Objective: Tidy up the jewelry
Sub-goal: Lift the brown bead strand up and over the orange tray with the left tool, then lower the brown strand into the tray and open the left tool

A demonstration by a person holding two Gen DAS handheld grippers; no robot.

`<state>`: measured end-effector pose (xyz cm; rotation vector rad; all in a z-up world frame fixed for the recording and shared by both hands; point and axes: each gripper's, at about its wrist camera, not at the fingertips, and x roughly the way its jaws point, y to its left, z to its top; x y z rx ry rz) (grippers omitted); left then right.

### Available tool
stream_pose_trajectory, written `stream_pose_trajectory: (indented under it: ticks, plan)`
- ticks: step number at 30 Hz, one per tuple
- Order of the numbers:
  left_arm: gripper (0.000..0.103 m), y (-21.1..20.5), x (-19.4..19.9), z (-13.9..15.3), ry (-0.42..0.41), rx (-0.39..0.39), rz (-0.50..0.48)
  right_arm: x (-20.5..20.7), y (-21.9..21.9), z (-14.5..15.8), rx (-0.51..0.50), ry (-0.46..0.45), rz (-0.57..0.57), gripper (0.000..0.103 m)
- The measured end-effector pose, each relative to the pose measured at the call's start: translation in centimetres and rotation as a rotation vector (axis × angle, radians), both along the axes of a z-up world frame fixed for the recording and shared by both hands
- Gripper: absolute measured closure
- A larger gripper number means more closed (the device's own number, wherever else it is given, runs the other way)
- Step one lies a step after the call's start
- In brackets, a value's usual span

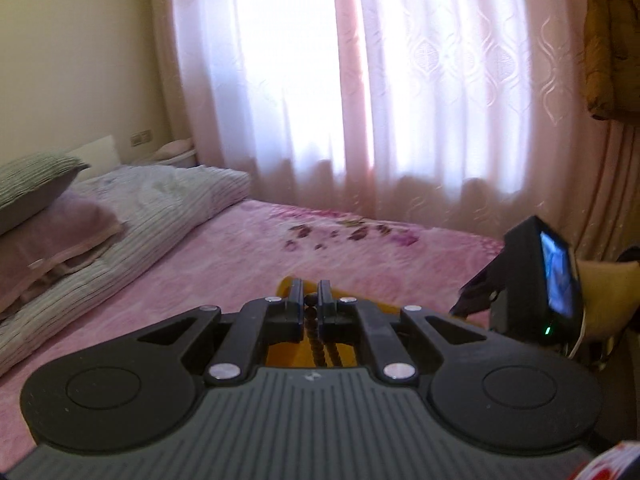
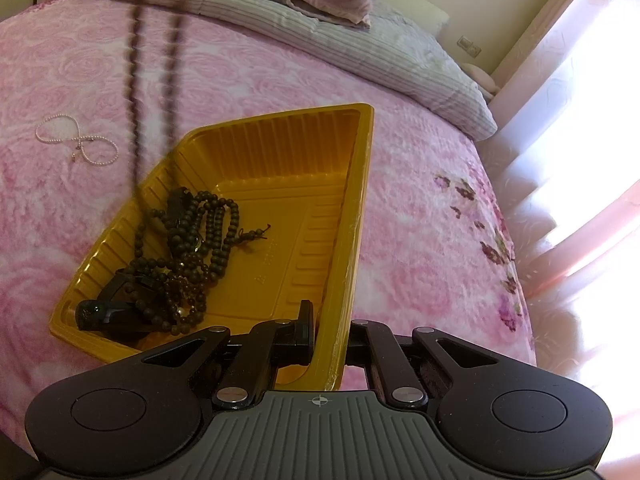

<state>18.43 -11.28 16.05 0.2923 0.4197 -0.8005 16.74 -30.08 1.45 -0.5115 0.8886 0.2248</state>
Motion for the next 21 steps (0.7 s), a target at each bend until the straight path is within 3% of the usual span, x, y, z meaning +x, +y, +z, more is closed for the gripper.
stream_pose_trajectory:
  ticks: [6, 13, 21]
  plan:
    - [0.098, -3.5, 2.3, -2.8, 0.046, 0.049, 0.009, 0.1, -0.2, -0.2, 0.008, 0.001, -0.005, 0.096]
    - [0.098, -4.7, 4.5, -6.6, 0.134, 0.094, 0.034, 0.2, -0.5, -0.3, 0.019, 0.006, -0.012, 0.096]
    - [0.098, -4.9, 5.0, -7.5, 0.170, 0.098, 0.032, 0.2, -0.7, -0.4, 0.025, 0.009, -0.018, 0.096]
